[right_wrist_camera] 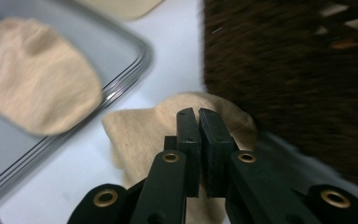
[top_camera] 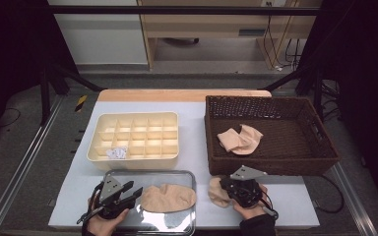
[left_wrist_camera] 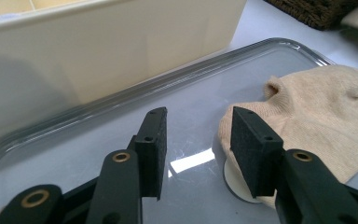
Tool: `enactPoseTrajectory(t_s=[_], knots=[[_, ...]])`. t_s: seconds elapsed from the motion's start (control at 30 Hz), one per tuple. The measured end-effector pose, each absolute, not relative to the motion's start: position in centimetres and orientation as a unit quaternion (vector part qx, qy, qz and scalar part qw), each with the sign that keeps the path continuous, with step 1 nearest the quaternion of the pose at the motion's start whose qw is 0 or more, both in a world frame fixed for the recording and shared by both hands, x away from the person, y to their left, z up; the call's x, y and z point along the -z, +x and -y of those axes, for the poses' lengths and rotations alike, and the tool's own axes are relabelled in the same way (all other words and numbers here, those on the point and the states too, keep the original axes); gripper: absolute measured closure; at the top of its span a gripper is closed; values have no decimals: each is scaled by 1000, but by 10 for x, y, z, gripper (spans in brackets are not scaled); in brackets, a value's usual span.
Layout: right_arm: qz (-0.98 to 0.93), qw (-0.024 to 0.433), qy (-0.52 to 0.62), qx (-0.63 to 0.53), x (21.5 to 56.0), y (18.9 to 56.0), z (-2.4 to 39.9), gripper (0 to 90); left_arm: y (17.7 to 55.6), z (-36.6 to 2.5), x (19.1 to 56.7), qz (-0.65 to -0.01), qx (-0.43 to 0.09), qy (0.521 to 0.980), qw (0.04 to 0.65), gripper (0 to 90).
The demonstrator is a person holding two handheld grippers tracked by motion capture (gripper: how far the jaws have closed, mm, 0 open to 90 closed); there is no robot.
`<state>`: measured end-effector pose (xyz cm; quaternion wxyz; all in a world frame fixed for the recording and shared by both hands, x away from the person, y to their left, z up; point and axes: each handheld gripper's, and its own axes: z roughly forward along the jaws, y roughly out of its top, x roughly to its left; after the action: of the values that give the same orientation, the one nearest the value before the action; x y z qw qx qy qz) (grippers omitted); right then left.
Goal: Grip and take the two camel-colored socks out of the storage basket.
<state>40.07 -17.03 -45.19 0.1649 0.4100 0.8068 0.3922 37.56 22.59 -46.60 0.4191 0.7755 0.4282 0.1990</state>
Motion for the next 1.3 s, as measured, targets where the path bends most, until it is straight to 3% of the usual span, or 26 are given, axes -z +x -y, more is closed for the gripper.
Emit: enactPoseTrajectory(t_s=[0.17,0.4,0.57,0.73,0.93,1.03,1.2,1.3], knots=[[-791,185,437,-385,452,402,185,872,376,-225,467,-428,-195,777,418,540],[-813,185,434,-342,468,411,175,813,375,-225,466,-428,-193,778,419,515],[-796,195,421,-388,452,402,177,792,374,-226,464,-430,-198,776,417,494],[-804,168,382,-424,440,387,163,801,372,-226,463,-430,-204,776,414,479],[-831,126,378,-389,456,381,143,824,370,-226,462,-431,-206,775,414,474],[-836,124,383,-373,463,382,144,823,370,-226,463,-430,-205,776,414,473],[-841,127,380,-363,474,384,141,730,369,-225,463,-429,-205,777,413,470],[-849,141,367,-354,477,384,137,745,369,-225,463,-428,-206,778,411,470]])
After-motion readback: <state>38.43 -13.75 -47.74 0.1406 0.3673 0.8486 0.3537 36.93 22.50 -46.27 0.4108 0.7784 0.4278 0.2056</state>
